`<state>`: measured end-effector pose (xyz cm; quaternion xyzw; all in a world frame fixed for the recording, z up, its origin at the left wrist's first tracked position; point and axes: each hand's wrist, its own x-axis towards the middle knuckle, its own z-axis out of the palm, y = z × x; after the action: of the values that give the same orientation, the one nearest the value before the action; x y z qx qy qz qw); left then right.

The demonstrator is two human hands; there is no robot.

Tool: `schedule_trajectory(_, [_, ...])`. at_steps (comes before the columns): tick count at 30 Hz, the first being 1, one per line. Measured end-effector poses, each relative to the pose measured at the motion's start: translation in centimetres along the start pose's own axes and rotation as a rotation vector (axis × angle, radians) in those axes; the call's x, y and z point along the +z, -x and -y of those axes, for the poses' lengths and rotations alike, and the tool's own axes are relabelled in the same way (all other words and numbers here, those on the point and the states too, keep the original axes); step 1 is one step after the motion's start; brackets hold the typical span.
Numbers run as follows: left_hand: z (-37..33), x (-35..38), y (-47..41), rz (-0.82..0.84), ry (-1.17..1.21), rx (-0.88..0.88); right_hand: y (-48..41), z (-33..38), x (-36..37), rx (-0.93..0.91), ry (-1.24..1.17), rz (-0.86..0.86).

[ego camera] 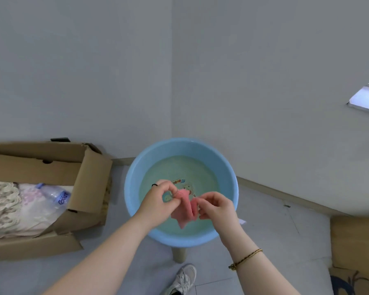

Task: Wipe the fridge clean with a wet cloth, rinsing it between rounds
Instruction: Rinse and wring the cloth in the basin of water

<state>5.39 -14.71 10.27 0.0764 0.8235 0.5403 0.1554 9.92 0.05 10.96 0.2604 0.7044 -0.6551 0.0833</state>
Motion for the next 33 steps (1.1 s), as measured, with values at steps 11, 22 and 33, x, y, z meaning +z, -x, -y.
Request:
schedule_trajectory(11, [5.8, 1.6, -8.7, -0.136, 0.253, -0.347, -11.3, -4.9, -2.4, 0.171, -0.035, -0.125])
schedule_trajectory(22, [15.7, 5.8, -17.3, -0.098, 0.155, -0.557, -20.1, -12.6, 1.7, -0.024, 0.661, -0.247])
schedule_trajectory(33, [20.7, 7.6, -19.4, 0.128, -0.457, -0.450, -22.2, -18.5, 6.6, -0.271, 1.210, -0.041])
